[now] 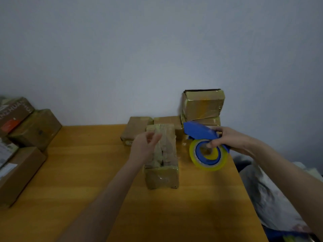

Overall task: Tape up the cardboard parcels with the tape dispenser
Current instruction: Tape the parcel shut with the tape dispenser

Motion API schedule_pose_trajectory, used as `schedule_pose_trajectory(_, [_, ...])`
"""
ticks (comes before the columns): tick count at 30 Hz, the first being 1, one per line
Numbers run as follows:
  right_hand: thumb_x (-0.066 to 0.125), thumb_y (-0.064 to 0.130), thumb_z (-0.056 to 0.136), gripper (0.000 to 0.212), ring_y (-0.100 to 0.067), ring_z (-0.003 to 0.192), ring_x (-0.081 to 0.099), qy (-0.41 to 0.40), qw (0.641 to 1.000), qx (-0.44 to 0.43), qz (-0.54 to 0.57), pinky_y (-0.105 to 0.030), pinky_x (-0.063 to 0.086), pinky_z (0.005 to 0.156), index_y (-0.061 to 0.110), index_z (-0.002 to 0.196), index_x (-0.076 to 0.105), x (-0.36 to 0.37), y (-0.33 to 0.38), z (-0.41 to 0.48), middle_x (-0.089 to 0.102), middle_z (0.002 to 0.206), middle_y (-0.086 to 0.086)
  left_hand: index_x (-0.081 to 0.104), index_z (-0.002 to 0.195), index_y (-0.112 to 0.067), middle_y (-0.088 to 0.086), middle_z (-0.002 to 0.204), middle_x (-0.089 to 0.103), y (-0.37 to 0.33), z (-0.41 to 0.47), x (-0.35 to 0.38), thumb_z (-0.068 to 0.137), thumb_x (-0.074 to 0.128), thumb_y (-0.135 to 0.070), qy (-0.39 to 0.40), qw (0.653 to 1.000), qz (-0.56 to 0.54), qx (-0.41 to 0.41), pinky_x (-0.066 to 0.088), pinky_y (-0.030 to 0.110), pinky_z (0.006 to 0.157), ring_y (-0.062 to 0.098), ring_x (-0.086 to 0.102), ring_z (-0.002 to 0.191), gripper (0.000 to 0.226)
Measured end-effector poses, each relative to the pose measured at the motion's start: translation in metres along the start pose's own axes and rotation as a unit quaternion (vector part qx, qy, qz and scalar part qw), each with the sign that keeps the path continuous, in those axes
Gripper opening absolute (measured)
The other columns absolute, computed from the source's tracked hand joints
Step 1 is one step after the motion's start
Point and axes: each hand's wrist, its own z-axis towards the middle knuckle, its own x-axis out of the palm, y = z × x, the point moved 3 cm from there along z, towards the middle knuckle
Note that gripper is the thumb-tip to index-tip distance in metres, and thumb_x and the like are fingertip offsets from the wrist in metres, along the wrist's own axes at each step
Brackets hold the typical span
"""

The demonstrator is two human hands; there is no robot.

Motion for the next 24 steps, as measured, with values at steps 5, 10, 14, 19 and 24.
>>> schedule_pose_trajectory(5, [0.087,0.026,0.056,0.068,-0.01,0.087,0.069,0.054,0.99,-0.107,-0.077,-0.021,0.053,0.071,0.027,0.115,0.053,0.017,0.049,-0.012,0.065,0.108,0.0,0.059,0.112,-0.011,0.004,0.104,0.069,-0.02,-0.005,0.013,0.081,0.04,-0.074,0.155,0.914,-0.318,-0.199,0.057,0.033,0.076,0.017,0.065,0.095,0.073])
schedule_pose_trajectory(10, [0.084,0.027,0.056,0.07,-0.007,0.089,0.067,0.102,0.974,-0.156,-0.129,-0.017,0.052,0.07,0.025,0.118,0.049,0.034,0.065,-0.014,0.061,0.11,0.001,0.065,0.074,-0.013,-0.003,0.059,0.062,-0.011,-0.012,0.007,0.074,0.067,-0.053,0.186,0.854,-0.44,-0.207,0.049,0.022,0.053,0.008,0.058,0.051,0.041])
schedule_pose_trajectory(14, [0.084,0.039,0.054,0.072,-0.006,0.091,0.065,0.101,0.953,-0.186,-0.215,-0.021,0.054,0.074,0.031,0.117,0.05,0.046,0.066,-0.011,0.061,0.11,0.008,0.067,0.079,-0.01,-0.003,0.056,0.063,0.004,-0.014,-0.004,0.089,0.064,-0.015,0.075,0.923,-0.339,-0.168,0.049,0.018,0.05,0.004,0.058,0.049,0.013])
schedule_pose_trajectory(19, [0.074,0.052,0.056,0.066,0.001,0.09,0.06,0.085,0.931,-0.217,-0.28,-0.018,0.052,0.074,0.041,0.117,0.053,0.054,0.062,-0.011,0.061,0.104,0.017,0.068,0.074,-0.011,-0.005,0.057,0.065,0.024,-0.024,-0.01,0.087,0.067,-0.022,0.05,0.942,-0.29,-0.162,0.047,0.015,0.048,0.002,0.061,0.051,0.017])
schedule_pose_trajectory(24, [0.072,0.046,0.057,0.064,0.001,0.094,0.057,0.079,0.931,-0.19,-0.302,-0.017,0.049,0.079,0.039,0.118,0.054,0.032,0.042,-0.014,0.058,0.107,0.015,0.067,0.074,-0.008,0.001,0.066,0.06,0.071,-0.033,-0.044,0.087,0.069,-0.019,-0.027,0.931,-0.283,-0.228,0.048,0.019,0.047,0.011,0.056,0.059,0.018])
